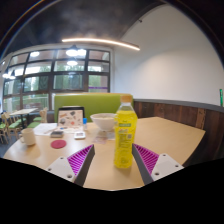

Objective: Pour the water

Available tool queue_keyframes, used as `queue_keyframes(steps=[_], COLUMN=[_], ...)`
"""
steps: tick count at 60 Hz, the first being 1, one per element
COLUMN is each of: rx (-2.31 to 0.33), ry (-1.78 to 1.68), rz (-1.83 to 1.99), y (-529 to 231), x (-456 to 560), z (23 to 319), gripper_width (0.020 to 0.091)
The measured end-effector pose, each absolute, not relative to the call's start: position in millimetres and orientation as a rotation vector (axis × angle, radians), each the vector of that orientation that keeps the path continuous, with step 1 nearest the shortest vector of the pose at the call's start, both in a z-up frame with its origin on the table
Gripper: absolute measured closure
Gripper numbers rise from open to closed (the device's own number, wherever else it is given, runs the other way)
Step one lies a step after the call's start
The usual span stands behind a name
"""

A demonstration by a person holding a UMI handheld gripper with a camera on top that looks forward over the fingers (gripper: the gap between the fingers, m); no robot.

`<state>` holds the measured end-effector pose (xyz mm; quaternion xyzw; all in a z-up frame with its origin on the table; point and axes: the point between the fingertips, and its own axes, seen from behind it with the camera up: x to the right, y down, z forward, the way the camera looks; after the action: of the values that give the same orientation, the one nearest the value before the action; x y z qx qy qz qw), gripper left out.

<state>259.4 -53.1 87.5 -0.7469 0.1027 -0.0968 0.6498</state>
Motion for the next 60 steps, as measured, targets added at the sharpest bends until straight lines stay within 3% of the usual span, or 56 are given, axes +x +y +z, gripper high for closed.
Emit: queue_keyframes(steps=[13,17,21,25,29,40,45,54,60], rx=[-1.666,-1.681,-1.653,-1.626,-1.606,-1.64,-1.626,-1.507,-1.401], ry=[0.278,0.265,0.286,0.255,0.263,0.209,0.098,-0.256,-0.53], rz=[-0.288,-0.319,-0.351,-0.37,-0.379,-0.418,-0.511,-0.731,-0.947], y=[19,32,35,38,37,44,46,79,113], x=[315,322,328,323,324,309,284,185,106], z=[93,87,91,92,93,95,131,230,255], gripper_width=[0.0295,0.0712,0.071,0.0808,0.0848,0.0849,0.085,0.0849,0.0851])
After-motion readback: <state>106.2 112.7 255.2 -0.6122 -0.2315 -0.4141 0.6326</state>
